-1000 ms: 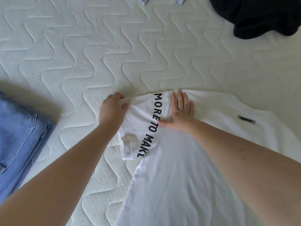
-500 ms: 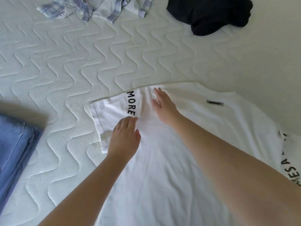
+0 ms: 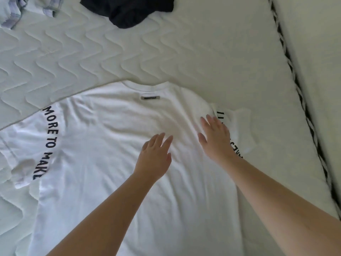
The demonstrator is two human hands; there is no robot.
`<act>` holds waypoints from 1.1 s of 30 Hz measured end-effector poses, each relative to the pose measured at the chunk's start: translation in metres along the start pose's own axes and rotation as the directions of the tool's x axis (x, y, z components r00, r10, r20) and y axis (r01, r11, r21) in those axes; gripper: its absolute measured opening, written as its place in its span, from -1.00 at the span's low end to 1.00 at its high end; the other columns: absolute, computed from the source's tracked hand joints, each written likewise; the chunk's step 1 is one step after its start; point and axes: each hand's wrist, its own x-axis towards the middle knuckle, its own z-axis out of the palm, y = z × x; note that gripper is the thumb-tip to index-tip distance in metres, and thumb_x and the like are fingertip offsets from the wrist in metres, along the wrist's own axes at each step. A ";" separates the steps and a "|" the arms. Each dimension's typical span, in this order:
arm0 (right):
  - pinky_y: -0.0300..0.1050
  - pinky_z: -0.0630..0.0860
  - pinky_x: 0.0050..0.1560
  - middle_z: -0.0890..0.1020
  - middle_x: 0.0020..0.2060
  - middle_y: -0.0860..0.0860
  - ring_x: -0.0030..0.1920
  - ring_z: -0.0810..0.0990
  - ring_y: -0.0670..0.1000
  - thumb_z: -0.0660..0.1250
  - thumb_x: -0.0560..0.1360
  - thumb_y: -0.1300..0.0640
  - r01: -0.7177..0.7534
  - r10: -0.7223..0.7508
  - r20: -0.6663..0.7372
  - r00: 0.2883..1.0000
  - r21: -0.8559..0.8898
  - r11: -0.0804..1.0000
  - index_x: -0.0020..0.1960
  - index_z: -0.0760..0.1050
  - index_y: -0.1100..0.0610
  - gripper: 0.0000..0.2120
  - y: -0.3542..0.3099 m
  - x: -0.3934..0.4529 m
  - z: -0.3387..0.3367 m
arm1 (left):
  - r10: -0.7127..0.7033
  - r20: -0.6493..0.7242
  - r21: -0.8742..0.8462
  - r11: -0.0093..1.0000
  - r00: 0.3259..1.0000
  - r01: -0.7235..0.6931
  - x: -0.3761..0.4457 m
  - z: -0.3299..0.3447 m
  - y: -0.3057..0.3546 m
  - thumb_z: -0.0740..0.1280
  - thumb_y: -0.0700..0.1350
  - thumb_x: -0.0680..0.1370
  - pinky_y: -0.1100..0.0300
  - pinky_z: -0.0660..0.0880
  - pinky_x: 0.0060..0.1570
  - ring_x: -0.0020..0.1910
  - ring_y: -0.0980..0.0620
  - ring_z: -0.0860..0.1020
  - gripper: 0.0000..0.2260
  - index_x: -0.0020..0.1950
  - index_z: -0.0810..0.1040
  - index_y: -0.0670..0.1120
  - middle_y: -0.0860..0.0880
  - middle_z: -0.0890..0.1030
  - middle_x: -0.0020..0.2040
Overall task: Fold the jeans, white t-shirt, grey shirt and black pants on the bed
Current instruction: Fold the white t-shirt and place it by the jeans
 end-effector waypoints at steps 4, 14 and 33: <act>0.05 -0.08 0.51 0.04 0.59 0.00 0.58 -0.05 0.08 0.06 0.66 -0.03 -0.188 0.191 -0.028 0.981 0.083 0.979 0.60 0.03 0.03 -0.46 0.068 -0.017 -0.007 | 0.092 0.077 0.011 0.996 0.993 -0.093 0.025 0.022 0.056 0.13 0.06 0.66 0.08 0.03 0.50 0.59 -0.04 0.03 -0.46 0.61 0.03 0.08 -0.05 0.06 0.61; 0.01 0.13 0.51 0.18 0.56 0.08 0.54 0.17 0.09 0.27 0.60 0.07 -0.350 0.408 0.050 0.912 0.615 0.707 0.60 -0.03 0.14 -0.30 0.140 0.012 -0.012 | 0.161 0.077 0.034 0.986 0.984 -0.164 0.085 0.023 0.124 0.13 0.05 0.66 0.07 0.08 0.48 0.58 -0.02 0.05 -0.49 0.60 0.10 0.05 -0.02 0.07 0.61; -0.42 0.29 -0.39 0.48 -0.28 -0.12 -0.29 0.45 -0.15 0.38 0.53 0.07 -0.279 0.428 -0.027 0.904 0.721 0.634 -0.04 0.37 0.07 -0.81 0.192 0.019 -0.044 | 0.062 0.400 0.402 0.885 0.915 -0.235 0.235 -0.042 0.119 0.36 0.25 0.49 -0.05 -0.04 0.48 0.31 -0.08 0.45 -0.51 0.34 0.47 0.05 -0.02 0.53 0.22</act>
